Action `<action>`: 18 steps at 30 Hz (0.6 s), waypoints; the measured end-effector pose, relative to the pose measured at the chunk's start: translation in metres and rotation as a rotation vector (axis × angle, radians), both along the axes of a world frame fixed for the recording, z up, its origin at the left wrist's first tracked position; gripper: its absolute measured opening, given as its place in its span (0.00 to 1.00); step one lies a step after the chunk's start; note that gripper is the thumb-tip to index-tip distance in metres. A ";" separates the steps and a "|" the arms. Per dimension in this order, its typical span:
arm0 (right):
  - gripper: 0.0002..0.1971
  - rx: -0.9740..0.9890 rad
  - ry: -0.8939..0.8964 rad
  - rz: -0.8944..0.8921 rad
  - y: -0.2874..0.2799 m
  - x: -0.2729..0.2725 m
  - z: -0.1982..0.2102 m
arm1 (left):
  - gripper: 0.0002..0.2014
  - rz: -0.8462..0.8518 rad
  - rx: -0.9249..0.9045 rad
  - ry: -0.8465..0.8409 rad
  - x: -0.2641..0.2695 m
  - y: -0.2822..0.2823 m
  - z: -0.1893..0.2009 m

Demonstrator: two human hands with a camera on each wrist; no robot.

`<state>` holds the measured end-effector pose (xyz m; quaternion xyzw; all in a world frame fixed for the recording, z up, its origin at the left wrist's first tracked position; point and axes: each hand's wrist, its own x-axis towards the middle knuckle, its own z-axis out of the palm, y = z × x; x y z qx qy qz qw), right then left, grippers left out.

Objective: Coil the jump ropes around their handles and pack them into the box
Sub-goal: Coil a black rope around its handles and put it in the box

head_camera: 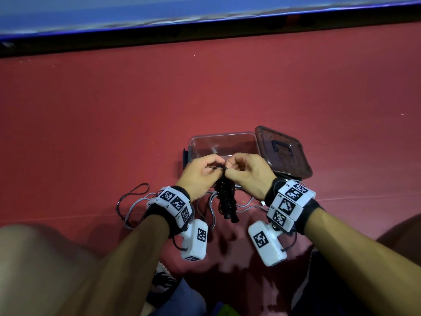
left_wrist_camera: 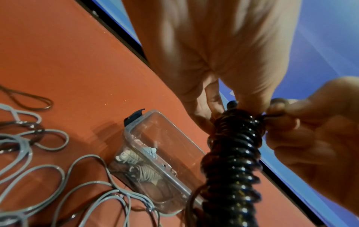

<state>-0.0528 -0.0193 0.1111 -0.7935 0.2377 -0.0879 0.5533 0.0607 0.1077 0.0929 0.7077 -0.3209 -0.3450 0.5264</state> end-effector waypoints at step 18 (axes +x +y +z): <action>0.13 0.047 0.042 -0.087 -0.011 0.003 0.001 | 0.14 0.035 -0.053 -0.001 -0.005 0.000 0.005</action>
